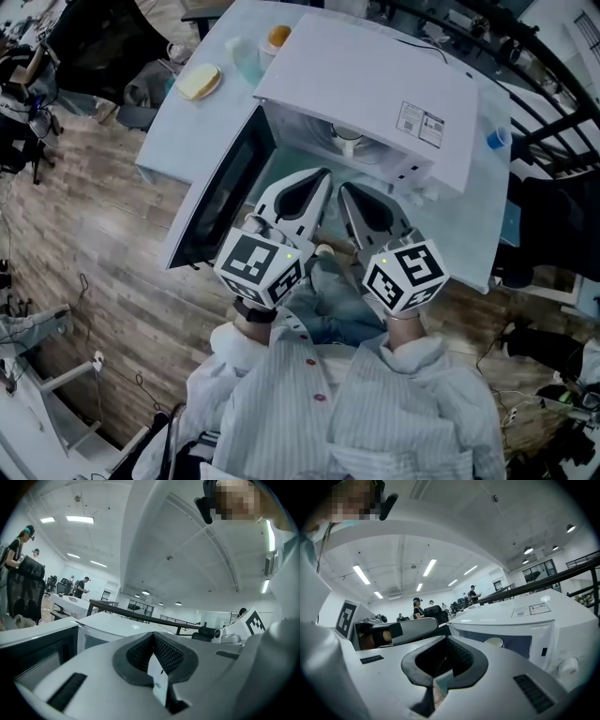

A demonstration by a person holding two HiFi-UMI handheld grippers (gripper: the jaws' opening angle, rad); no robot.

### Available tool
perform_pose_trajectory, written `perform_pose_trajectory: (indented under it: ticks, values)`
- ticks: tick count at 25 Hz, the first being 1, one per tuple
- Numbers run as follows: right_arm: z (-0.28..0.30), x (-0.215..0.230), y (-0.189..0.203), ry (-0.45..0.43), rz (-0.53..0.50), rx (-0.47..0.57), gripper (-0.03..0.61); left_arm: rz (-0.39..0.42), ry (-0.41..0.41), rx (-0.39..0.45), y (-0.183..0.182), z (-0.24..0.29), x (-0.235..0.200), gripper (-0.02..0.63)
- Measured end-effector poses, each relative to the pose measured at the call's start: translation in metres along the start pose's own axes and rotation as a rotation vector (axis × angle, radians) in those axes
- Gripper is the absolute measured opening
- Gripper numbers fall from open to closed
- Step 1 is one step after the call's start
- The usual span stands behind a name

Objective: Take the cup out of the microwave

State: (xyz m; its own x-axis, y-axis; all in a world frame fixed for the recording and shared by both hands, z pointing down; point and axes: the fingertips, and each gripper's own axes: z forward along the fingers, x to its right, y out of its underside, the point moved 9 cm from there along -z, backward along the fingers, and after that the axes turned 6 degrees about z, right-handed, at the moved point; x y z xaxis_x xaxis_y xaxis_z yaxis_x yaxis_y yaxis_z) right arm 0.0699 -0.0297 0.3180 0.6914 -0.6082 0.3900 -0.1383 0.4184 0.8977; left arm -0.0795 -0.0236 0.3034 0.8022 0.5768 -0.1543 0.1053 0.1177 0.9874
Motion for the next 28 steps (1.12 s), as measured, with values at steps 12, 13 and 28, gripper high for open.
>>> perform_pose_trajectory:
  ticks: [12,13,28]
  values:
    - [0.031,0.037,-0.03,-0.043,-0.015,0.002,0.035,0.0,-0.052,0.042,-0.012,0.042,-0.025,0.009]
    - [0.032,0.037,-0.032,-0.042,-0.016,0.002,0.035,-0.001,-0.051,0.042,-0.014,0.043,-0.026,0.009]
    - [0.049,0.048,-0.014,0.056,0.029,-0.008,0.035,-0.011,0.03,-0.014,0.002,0.061,-0.041,0.009]
